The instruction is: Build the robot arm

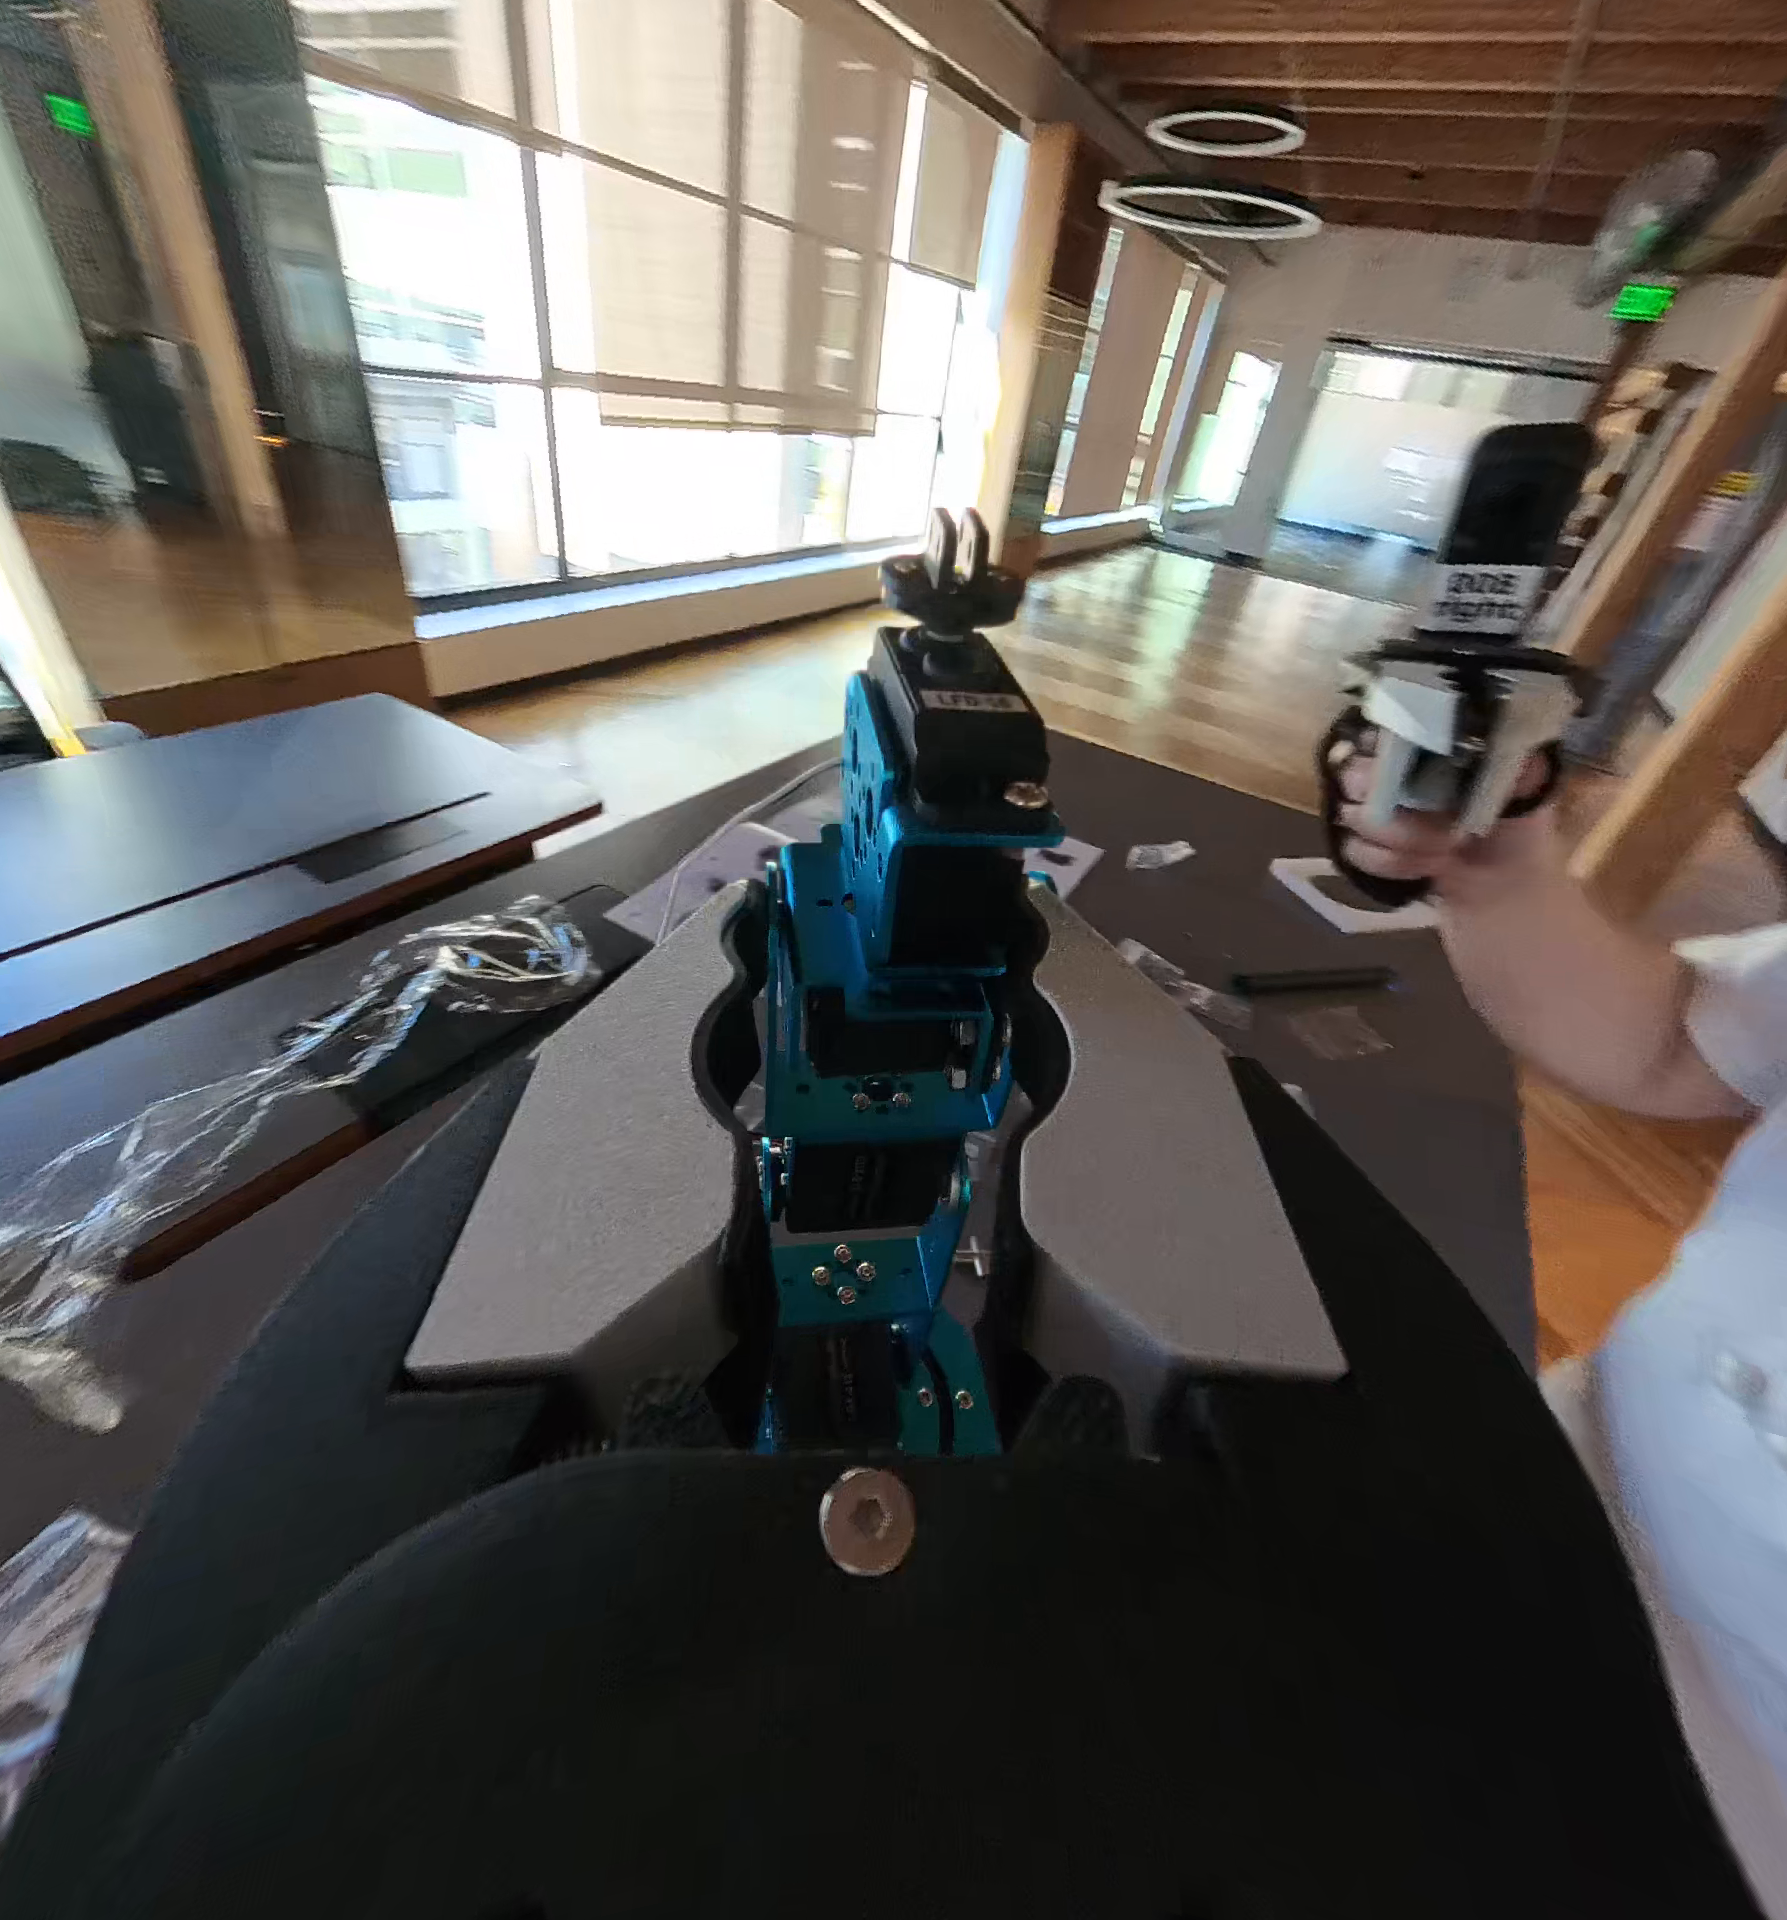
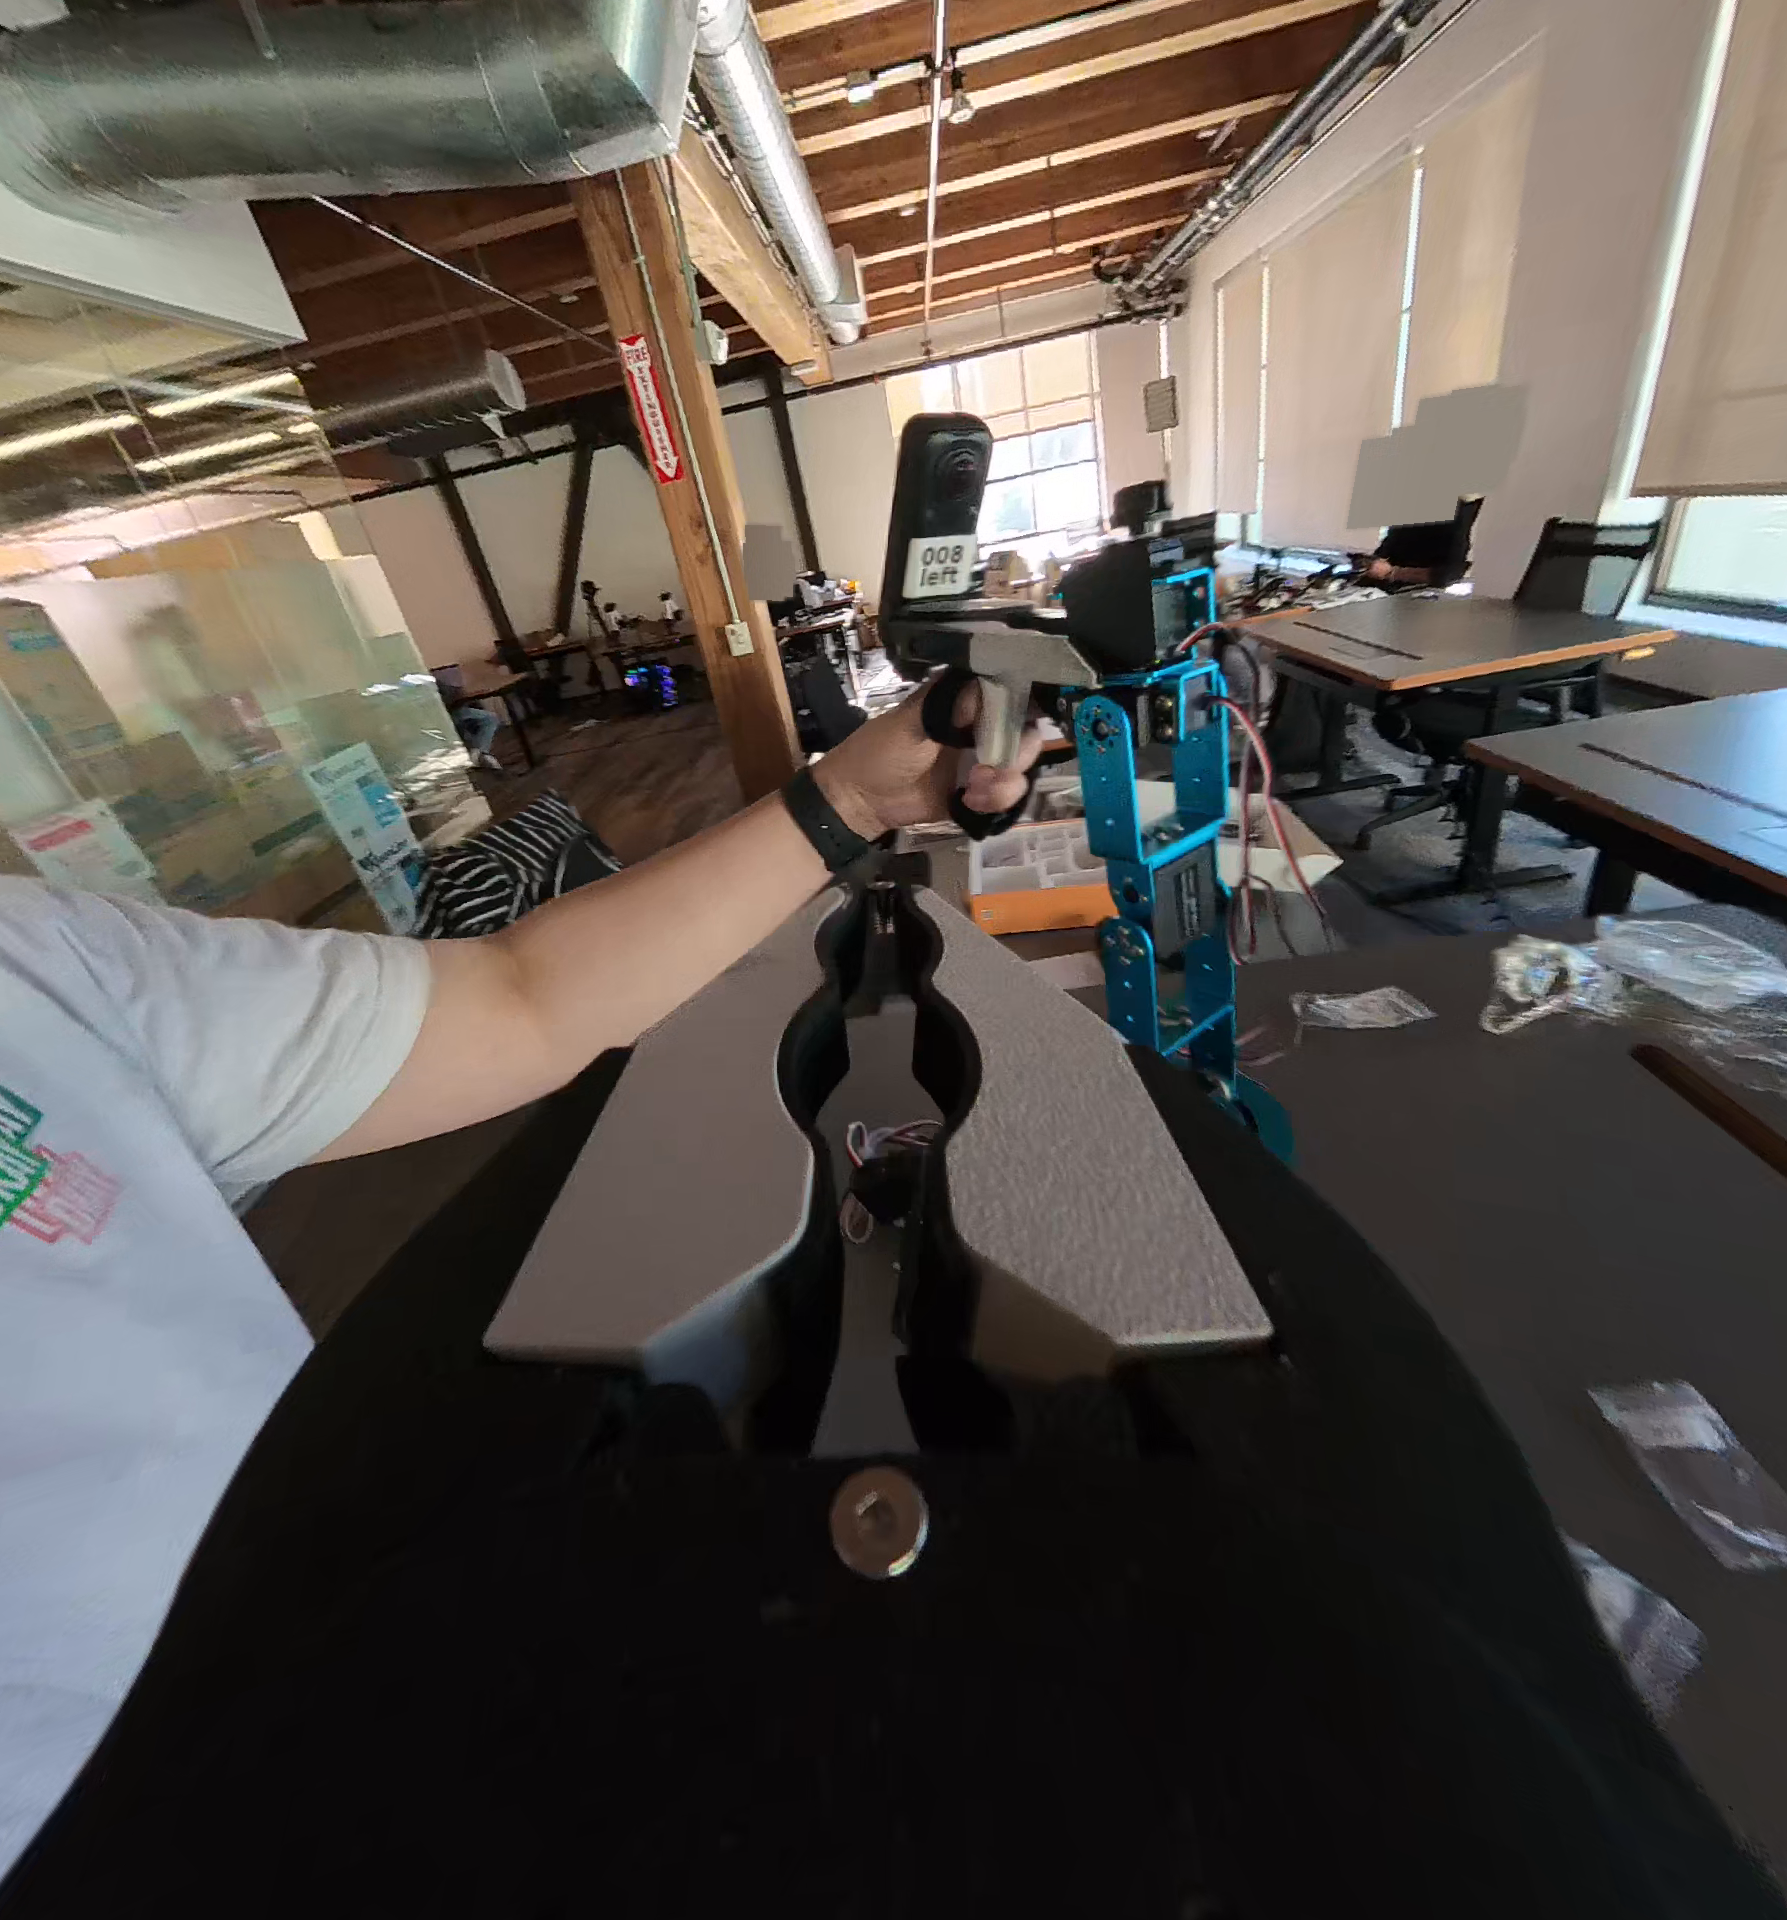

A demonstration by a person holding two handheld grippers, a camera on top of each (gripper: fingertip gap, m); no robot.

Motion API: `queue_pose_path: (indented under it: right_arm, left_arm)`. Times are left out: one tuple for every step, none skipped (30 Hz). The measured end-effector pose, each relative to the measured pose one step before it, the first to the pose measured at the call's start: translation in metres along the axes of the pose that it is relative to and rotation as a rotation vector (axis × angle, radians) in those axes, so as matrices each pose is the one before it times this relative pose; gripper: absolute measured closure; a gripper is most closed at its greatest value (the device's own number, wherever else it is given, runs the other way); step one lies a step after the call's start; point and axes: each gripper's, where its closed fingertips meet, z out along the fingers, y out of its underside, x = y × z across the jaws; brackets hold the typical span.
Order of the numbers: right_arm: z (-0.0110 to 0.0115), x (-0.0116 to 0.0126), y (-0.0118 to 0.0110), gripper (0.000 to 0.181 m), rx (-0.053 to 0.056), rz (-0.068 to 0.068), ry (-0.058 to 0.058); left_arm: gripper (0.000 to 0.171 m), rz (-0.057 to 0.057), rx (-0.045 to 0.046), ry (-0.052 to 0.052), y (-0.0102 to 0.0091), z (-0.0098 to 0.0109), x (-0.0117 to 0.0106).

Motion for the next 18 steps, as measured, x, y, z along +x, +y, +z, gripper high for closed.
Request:
queue_pose_path:
  right_arm:
    - [0.01134, 0.00326, -0.00157, 0.177, 0.0008, 0.0272, -0.0291]
    - [0.01146, 0.00311, -0.00272, 0.177, 0.0073, 0.0219, -0.0281]
    - [0.01160, 0.00469, -0.00253, 0.177, 0.0057, 0.0173, -0.0179]
    - [0.01141, 0.00471, -0.00252, 0.178, 0.0054, 0.0144, -0.0162]
    - [0.01103, 0.00440, -0.00327, 0.178, 0.0106, 0.0121, -0.0150]
    - [0.01036, 0.00446, -0.00368, 0.178, 0.0134, 0.0062, -0.0091]
    - [0.00942, 0.00451, -0.00354, 0.177, 0.0136, -0.0009, -0.0018]
    - [0.00777, 0.00462, -0.00332, 0.177, 0.0141, -0.0054, 0.0076]
    - [0.00603, 0.00390, -0.00299, 0.177, 0.0163, -0.0094, 0.0127]
    - [0.00460, 0.00284, -0.00326, 0.177, 0.0204, -0.0110, 0.0109]
    - [0.00395, 0.00293, -0.00234, 0.178, 0.0158, -0.0094, 0.0114]
    - [0.00320, 0.00304, -0.00092, 0.178, 0.0059, -0.0096, 0.0119]
    - [0.00263, 0.00313, -0.00083, 0.178, 0.0037, -0.0162, 0.0146]
    - [0.00191, 0.00328, -0.00136, 0.178, 0.0053, -0.0187, 0.0176]
    - [0.00157, 0.00181, -0.00156, 0.178, 0.0081, -0.0142, 0.0090]
    - [0.00150, 0.00072, -0.00194, 0.177, 0.0112, -0.0059, -0.0018]
    - [0.00168, 0.00096, -0.00165, 0.177, 0.0096, 0.0035, -0.0066]
    - [0.00191, 0.00158, -0.00174, 0.178, 0.0100, 0.0151, -0.0106]
  left_arm:
    - [0.127, 0.0022, -0.00703, 0.0493, 0.00009, 0.00032, 0.00051]
    - [0.126, 0.0100, -0.00610, 0.0499, 0.00026, -0.00005, 0.00114]
    - [0.127, 0.0087, -0.00663, 0.0559, 0.00036, -0.00020, 0.00199]
    - [0.127, 0.0025, -0.00867, 0.0658, 0.00034, 0.00006, 0.00310]
    - [0.126, 0.0025, -0.01017, 0.0726, 0.00041, 0.00069, 0.00403]
    - [0.127, 0.0083, -0.00985, 0.0714, 0.00043, 0.00093, 0.00392]
    - [0.127, 0.0070, -0.00858, 0.0656, 0.00034, 0.00126, 0.00306]
    - [0.127, 0.0000, -0.00540, 0.0590, 0.00015, 0.00121, 0.00220]
    - [0.126, 0.0006, -0.00408, 0.0467, 0.00002, 0.00074, 0.00159]
    - [0.126, 0.0031, -0.00396, 0.0301, -0.00040, -0.00060, 0.00094]
    - [0.126, -0.0019, 0.00709, 0.0158, -0.00224, -0.00250, 0.00083]
    - [0.124, -0.0077, 0.02864, 0.0021, -0.00580, -0.00512, 0.00056]
    - [0.116, -0.0098, 0.04271, -0.0117, -0.00863, -0.00738, 0.00058]
    - [0.111, -0.0052, 0.03969, -0.0290, -0.00886, -0.00852, 0.00052]
    - [0.109, 0.0053, 0.02385, -0.0490, -0.00685, -0.00807, -0.00056]
    - [0.109, 0.0168, 0.00456, -0.0611, -0.00456, -0.00648, -0.00117]
    - [0.111, 0.0202, -0.00710, -0.0641, -0.00309, -0.00421, -0.00111]
    - [0.116, 0.0134, -0.00402, -0.0569, -0.00445, -0.00223, -0.00038]
